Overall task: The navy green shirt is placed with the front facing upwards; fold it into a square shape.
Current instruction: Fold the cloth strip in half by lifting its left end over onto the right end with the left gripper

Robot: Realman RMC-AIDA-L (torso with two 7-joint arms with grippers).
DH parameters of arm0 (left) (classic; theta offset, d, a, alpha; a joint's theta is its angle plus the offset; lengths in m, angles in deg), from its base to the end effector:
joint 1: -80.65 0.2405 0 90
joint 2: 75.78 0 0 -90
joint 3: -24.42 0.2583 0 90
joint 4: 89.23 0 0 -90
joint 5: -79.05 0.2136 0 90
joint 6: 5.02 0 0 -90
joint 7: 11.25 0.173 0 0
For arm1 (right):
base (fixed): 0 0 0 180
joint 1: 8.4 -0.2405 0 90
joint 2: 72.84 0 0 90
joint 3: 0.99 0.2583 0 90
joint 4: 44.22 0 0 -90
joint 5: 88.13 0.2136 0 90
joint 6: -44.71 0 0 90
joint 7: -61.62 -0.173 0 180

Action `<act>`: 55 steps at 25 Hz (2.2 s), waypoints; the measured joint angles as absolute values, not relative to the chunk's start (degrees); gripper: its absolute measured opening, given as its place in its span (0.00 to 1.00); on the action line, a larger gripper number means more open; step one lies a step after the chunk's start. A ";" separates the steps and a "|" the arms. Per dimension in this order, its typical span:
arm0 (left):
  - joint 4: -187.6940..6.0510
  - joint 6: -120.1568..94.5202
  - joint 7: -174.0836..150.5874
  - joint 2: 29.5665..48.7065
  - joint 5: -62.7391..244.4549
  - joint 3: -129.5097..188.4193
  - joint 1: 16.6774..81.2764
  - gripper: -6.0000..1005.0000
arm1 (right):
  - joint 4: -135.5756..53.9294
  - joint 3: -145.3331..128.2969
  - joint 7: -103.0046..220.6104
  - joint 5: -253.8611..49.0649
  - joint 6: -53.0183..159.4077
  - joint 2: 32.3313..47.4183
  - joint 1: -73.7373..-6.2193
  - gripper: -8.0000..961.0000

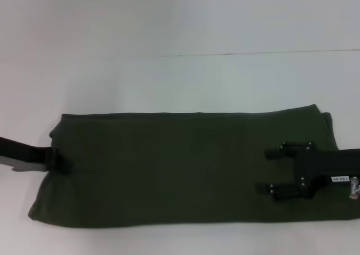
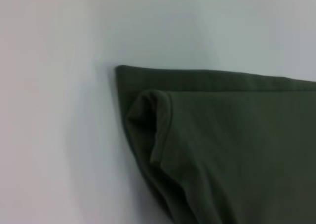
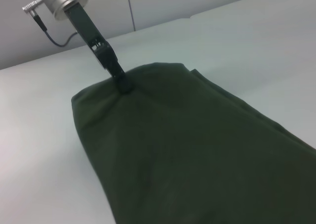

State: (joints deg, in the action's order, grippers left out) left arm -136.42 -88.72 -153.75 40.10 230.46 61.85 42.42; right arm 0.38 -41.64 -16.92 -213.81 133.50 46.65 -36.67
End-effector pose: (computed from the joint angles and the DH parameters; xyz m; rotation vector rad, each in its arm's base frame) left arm -0.3079 0.3784 0.0140 -2.1771 -1.7429 0.0179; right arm 0.2824 0.3326 -0.0240 -2.8098 0.5448 0.3791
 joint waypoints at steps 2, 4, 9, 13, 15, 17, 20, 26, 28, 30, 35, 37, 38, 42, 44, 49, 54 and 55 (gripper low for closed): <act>-138.00 -88.98 -153.75 39.93 230.61 61.68 43.14 0.08 | -0.14 -41.71 -16.75 -213.76 133.10 46.70 -36.85 0.97; -139.62 -89.15 -153.74 39.62 230.63 61.44 43.95 0.08 | -0.85 -41.74 -16.65 -213.70 132.51 46.70 -37.14 0.97; -141.46 -89.27 -153.29 38.66 230.73 61.12 45.31 0.08 | -2.25 -41.77 -16.47 -213.56 131.47 46.69 -37.93 0.97; -142.71 -89.12 -152.31 38.13 232.70 59.20 45.56 0.07 | -3.40 -41.78 -16.44 -213.39 130.74 46.83 -38.96 0.97; -143.47 -89.53 -152.20 37.96 232.95 57.97 45.59 0.07 | -4.16 -41.78 -16.43 -213.38 130.47 46.84 -39.58 0.97; -144.19 -91.08 -151.91 37.90 231.52 57.10 45.53 0.07 | -5.03 -41.78 -16.29 -213.36 130.11 46.89 -40.26 0.97; -146.02 -95.49 -151.31 38.59 224.19 56.96 45.13 0.07 | -6.57 -41.77 -15.61 -213.36 129.23 46.98 -41.03 0.97; -145.92 -98.65 -150.69 40.14 216.78 57.43 43.97 0.08 | -10.62 -41.83 -13.22 -213.36 127.00 47.13 -42.79 0.97; -145.78 -98.96 -150.66 40.96 216.04 57.45 43.44 0.08 | -12.05 -41.86 -12.61 -213.37 126.09 47.18 -43.49 0.97; -145.67 -99.00 -150.65 41.87 215.60 57.47 42.98 0.09 | -13.79 -41.86 -11.88 -213.34 124.92 47.29 -44.30 0.97; -145.62 -98.36 -150.64 44.49 213.99 57.61 41.97 0.09 | -17.78 -41.86 -9.80 -212.46 121.96 47.40 -45.96 0.97; -145.52 -97.91 -150.64 45.35 213.84 57.76 41.65 0.10 | -18.64 -41.96 -9.20 -211.42 121.34 47.44 -46.16 0.97; -145.50 -97.60 -150.64 45.68 213.76 57.90 41.53 0.10 | -18.98 -42.06 -8.90 -210.75 121.11 47.44 -46.17 0.97; -145.47 -96.66 -150.64 46.83 213.08 58.54 40.92 0.10 | -19.07 -42.10 -8.86 -210.41 120.79 47.32 -45.83 0.97; -145.47 -96.10 -150.71 47.46 212.26 59.15 40.57 0.11 | -19.06 -42.10 -8.87 -210.38 120.53 47.20 -45.52 0.97; -145.37 -95.09 -151.21 47.99 211.37 60.03 39.96 0.12 | -16.86 -39.91 -9.27 -210.33 120.46 46.74 -42.92 0.97; -144.22 -93.79 -151.63 48.17 208.88 61.90 39.06 0.12 | -12.85 -35.58 -9.36 -210.31 121.88 46.50 -38.99 0.97; -143.64 -93.20 -151.89 48.18 207.39 63.60 38.94 0.13 | -12.26 -34.76 -9.36 -210.30 122.36 46.47 -38.36 0.97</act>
